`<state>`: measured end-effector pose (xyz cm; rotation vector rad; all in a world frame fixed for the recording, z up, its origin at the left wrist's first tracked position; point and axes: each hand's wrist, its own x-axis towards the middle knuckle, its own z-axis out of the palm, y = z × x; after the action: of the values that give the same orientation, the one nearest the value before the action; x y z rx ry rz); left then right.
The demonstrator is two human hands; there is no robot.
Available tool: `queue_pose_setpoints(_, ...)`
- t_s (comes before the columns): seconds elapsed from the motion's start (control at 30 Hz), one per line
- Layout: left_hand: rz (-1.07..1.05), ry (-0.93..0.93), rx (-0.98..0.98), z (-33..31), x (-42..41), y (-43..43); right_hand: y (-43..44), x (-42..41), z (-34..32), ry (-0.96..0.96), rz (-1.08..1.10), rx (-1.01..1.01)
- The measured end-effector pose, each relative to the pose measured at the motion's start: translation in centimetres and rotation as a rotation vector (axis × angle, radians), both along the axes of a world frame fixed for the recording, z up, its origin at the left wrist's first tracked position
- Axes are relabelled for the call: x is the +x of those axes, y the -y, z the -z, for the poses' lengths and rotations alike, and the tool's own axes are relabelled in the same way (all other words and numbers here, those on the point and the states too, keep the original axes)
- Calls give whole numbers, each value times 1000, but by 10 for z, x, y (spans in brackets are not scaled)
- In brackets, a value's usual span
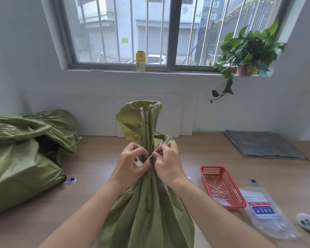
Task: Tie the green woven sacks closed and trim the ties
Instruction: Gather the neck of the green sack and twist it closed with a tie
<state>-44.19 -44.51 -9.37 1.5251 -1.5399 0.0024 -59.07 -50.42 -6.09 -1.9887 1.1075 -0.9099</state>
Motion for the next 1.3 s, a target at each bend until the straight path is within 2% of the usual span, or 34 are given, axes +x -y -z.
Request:
queue_pose_setpoints(0.13,13,-13,14,6,9,0,-4,1,0,66,15,-30)
queue_pose_setpoints(0.27,-2,-115,20,14,10,-1,-4,-2,4,86,2,-66)
queue_pose_setpoints(0.43,31,-149,-60,18,4,1,8,-11,1,-166,-116,-103)
queue_pose_setpoints(0.5,75,-156,-79,17,1,2,11,-12,5,-210,-187,-105)
queue_pose_setpoints(0.63,121,-219,-79,12,-5,2,12,-12,6,-34,-234,-8)
queue_pose_setpoints(0.87,97,-355,-52,12,-9,-1,13,-8,3,10,-190,117)
queue_pose_setpoints(0.97,95,-393,-17,13,-8,-2,13,-7,2,-1,-196,86)
queue_pose_setpoints(1.17,185,-595,101,16,-8,-1,10,-5,8,-19,-232,-42)
queue_pose_setpoints(1.3,196,-590,86,14,-9,0,10,-2,9,24,-212,-77)
